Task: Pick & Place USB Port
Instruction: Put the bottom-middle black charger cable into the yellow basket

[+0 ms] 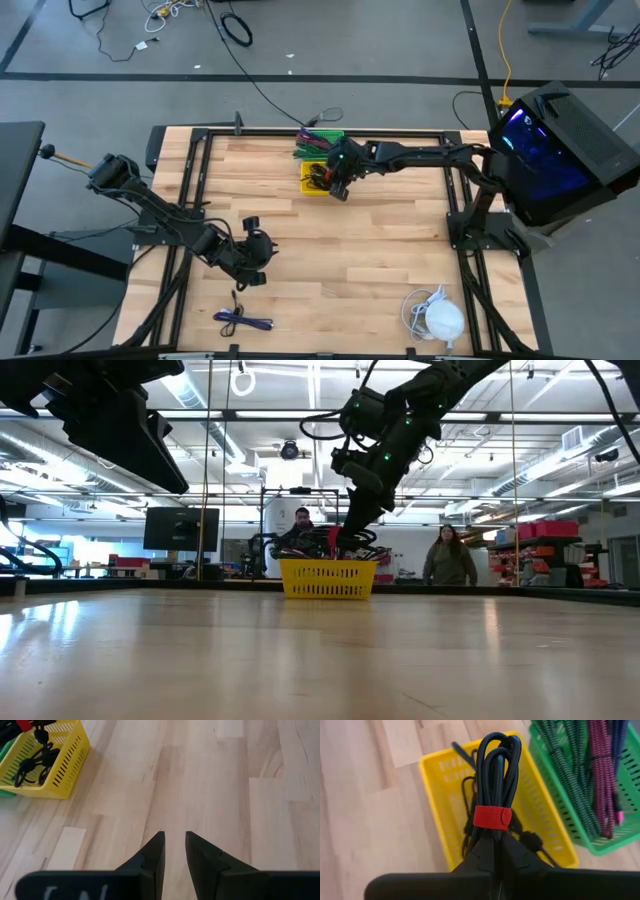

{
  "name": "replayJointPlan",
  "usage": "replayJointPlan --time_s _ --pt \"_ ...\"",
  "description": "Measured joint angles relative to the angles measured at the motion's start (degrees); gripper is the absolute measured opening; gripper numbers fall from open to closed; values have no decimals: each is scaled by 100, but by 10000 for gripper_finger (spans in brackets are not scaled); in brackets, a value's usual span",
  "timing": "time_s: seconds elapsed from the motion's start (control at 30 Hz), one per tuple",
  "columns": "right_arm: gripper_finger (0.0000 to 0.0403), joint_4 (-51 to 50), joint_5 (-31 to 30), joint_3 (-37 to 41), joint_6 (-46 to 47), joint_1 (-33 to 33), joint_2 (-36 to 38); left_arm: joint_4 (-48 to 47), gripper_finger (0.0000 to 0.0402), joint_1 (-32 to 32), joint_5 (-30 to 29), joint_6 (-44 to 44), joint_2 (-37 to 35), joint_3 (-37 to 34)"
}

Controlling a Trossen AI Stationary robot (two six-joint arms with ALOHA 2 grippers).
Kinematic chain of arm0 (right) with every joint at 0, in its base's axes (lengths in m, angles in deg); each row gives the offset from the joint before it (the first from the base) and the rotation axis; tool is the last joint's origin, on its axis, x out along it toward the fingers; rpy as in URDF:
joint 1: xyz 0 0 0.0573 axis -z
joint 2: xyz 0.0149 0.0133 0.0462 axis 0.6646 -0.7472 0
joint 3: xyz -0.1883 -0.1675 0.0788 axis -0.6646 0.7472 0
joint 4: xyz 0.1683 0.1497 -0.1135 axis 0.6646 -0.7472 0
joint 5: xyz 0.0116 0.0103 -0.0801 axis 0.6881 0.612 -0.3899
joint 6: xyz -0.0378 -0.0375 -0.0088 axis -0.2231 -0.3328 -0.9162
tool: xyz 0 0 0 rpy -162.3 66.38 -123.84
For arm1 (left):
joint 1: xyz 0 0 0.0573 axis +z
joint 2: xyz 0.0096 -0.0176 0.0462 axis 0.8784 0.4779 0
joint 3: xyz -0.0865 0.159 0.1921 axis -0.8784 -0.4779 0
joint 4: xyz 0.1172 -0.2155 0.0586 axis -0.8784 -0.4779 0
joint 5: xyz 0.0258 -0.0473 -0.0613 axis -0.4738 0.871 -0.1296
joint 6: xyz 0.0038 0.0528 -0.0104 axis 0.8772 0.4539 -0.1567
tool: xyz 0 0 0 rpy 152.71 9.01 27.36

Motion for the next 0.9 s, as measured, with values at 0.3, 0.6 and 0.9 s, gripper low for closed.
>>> replayJointPlan --time_s 0.3,0.6,0.9 --pt "1 228 6 -1 -99 -2 -24 -2 80 0 2 0 0 0" --pt "59 483 58 -3 -132 -2 -140 -2 80 0 2 0 0 0" --pt "149 791 43 -3 -183 3 -140 0 80 0 62 -1 0 0"
